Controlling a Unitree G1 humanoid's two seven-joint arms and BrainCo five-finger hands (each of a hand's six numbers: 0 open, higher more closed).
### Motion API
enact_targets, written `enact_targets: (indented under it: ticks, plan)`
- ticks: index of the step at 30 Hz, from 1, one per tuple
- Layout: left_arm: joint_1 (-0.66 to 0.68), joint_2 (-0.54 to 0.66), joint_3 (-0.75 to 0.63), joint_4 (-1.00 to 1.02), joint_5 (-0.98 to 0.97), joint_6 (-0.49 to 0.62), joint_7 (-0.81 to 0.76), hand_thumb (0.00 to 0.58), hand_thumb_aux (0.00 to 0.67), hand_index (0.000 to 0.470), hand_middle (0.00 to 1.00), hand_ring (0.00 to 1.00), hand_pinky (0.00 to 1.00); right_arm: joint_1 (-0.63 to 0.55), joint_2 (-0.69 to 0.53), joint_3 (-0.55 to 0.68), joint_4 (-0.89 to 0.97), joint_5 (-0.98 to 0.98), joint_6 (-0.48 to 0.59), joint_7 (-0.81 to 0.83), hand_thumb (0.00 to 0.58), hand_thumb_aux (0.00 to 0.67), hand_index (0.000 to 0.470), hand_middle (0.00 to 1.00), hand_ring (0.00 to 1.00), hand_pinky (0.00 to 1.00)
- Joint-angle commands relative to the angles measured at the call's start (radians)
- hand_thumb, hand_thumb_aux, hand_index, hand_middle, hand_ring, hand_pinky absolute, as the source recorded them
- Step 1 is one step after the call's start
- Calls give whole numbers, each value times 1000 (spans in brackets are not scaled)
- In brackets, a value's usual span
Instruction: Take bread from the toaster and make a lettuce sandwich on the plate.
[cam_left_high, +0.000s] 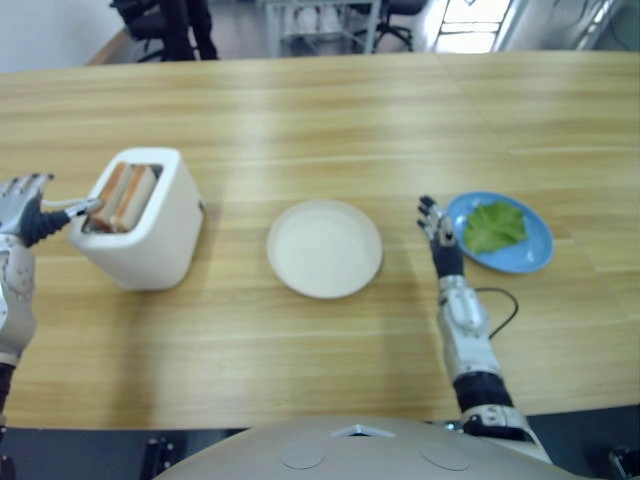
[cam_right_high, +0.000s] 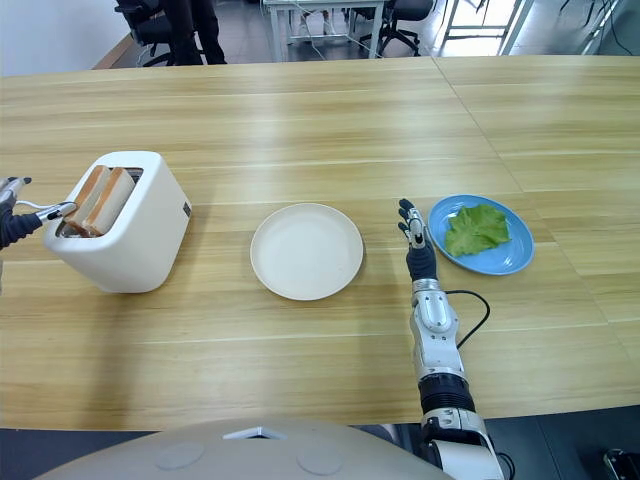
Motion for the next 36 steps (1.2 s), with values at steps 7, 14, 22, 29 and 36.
enact_targets:
  ticks: [7, 14, 22, 29, 36]
  plan:
    - [18, -24, -36, -34, 10, -1, -5, 0, 0, 0, 0, 0, 0, 11, -10, 3, 4, 15, 23, 4, 0, 0, 0, 0, 0, 0]
    - [12, -59, -99, 2, 23, 1, -12, 0, 0, 0, 0, 0, 0, 13, -14, 2, 0, 17, 28, 5, 0, 0, 0, 0, 0, 0]
    - [8, -57, -122, 30, 37, 12, 5, 0, 0, 0, 0, 0, 0, 14, -25, -2, 3, 20, 30, 6, 0, 0, 0, 0, 0, 0]
    - [-9, -60, -128, 52, 49, 12, 35, 0, 0, 0, 0, 0, 0, 19, -24, -1, -6, 20, 33, 3, 0, 0, 0, 0, 0, 0]
    - [-22, -77, -94, -23, 46, -5, 128, 281, 189, 130, 373, 373, 373, 23, -27, -3, -1, 21, 34, 5, 0, 0, 0, 0, 0, 0]
